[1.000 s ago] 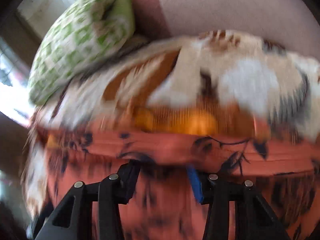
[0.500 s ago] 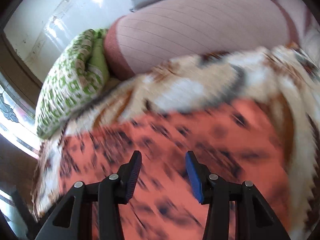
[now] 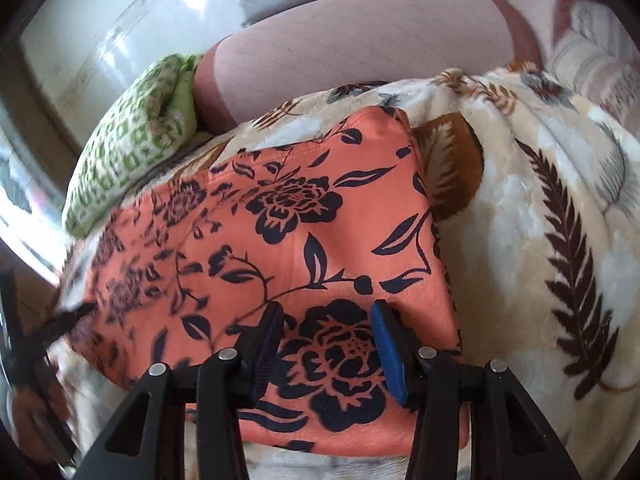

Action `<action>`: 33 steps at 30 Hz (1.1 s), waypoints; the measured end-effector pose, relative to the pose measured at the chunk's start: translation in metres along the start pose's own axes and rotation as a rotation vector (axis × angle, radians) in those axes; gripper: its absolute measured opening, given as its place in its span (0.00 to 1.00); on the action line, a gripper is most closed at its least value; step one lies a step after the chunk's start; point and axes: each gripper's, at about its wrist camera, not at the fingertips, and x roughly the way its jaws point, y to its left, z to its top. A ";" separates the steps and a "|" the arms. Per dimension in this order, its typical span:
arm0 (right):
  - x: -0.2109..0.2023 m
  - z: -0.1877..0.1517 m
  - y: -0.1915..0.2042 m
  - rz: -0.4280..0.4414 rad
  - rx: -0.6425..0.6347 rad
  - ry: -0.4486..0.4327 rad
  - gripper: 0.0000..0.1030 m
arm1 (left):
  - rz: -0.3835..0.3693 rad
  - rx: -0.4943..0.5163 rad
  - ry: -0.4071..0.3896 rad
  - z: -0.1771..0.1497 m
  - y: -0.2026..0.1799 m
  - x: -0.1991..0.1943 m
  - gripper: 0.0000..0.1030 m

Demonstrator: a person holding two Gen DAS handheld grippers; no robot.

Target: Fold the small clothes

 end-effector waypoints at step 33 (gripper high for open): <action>0.035 -0.032 0.071 0.093 -0.066 0.148 0.50 | 0.133 0.089 -0.031 -0.056 0.007 -0.034 1.00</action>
